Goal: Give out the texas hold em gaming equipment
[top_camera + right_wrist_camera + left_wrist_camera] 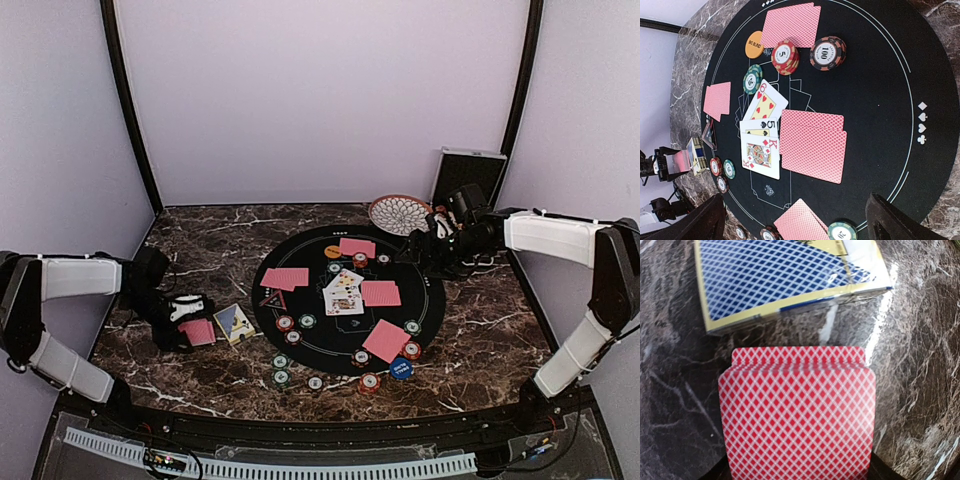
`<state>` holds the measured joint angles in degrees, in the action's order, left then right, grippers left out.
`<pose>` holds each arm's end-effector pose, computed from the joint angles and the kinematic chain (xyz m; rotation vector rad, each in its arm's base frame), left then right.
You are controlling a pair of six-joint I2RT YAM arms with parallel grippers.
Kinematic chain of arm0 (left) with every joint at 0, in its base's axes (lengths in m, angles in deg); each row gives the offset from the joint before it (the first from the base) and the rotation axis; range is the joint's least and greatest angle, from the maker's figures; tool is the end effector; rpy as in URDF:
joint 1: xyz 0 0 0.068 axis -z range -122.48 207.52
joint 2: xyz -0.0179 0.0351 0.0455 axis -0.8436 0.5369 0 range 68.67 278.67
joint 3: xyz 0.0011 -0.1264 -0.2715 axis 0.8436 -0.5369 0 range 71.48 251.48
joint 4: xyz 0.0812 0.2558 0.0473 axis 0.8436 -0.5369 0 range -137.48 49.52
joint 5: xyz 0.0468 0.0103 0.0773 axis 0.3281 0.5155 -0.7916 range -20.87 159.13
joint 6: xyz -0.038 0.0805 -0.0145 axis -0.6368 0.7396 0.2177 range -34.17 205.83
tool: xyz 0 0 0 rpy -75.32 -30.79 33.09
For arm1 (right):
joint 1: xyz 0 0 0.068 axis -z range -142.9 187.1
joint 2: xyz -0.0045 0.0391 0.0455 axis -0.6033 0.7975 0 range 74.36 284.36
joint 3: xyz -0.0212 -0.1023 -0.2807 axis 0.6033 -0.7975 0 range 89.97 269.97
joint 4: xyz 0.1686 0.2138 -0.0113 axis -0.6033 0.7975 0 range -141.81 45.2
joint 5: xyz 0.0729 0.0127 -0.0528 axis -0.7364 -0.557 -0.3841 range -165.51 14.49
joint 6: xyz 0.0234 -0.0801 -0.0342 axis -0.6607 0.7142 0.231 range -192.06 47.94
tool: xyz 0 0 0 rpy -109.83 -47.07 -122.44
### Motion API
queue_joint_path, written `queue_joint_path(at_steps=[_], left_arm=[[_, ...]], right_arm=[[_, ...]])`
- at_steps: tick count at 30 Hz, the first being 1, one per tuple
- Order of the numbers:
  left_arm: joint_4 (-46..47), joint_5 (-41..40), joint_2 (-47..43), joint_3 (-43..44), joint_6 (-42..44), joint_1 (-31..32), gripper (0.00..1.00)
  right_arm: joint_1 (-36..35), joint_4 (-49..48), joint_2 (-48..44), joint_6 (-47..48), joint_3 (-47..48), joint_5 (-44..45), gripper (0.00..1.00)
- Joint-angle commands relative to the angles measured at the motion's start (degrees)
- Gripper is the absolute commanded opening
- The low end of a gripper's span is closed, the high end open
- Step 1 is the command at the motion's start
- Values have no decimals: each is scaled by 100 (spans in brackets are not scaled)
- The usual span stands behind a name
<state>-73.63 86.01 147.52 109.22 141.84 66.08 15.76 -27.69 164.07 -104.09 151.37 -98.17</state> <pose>0.2314 -0.0585 0.1304 1.5247 2.3074 -0.2219 0.3273 0.1613 0.2184 0.0655 2.6019 0.8617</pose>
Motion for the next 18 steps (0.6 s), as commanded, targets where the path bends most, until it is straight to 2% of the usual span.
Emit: queue_joint_path(at_steps=[1, 4, 6, 8, 10, 11, 12, 14, 15, 18], left_arm=[[94, 57, 217, -36, -147, 197, 0], [162, 52, 271, -30, -202, 245, 0], [189, 43, 279, -37, -218, 259, 6], [200, 27, 249, -45, -241, 268, 17], [199, 40, 189, -53, -241, 274, 42], [174, 88, 165, -60, -231, 277, 49], [158, 110, 117, -62, -226, 282, 62], [107, 163, 49, -60, -203, 292, 73], [83, 179, 37, -57, -213, 306, 74], [35, 189, 5, -43, -225, 317, 92]], right_arm=[[-28, -50, -91, -30, -75, 8, 99], [-28, -46, -124, -25, -89, 13, 99], [-28, -49, -128, -26, -97, 15, 99], [-28, -57, -123, -24, -86, 10, 99], [-28, -66, -106, -31, -70, 7, 99], [-27, -65, -99, -38, -59, 0, 99], [-28, -66, -95, -32, -44, -3, 99], [-28, -61, -86, -27, -12, -5, 99], [-28, -50, -85, -21, 4, 2, 99], [-28, -35, -85, -14, 41, 7, 99]])
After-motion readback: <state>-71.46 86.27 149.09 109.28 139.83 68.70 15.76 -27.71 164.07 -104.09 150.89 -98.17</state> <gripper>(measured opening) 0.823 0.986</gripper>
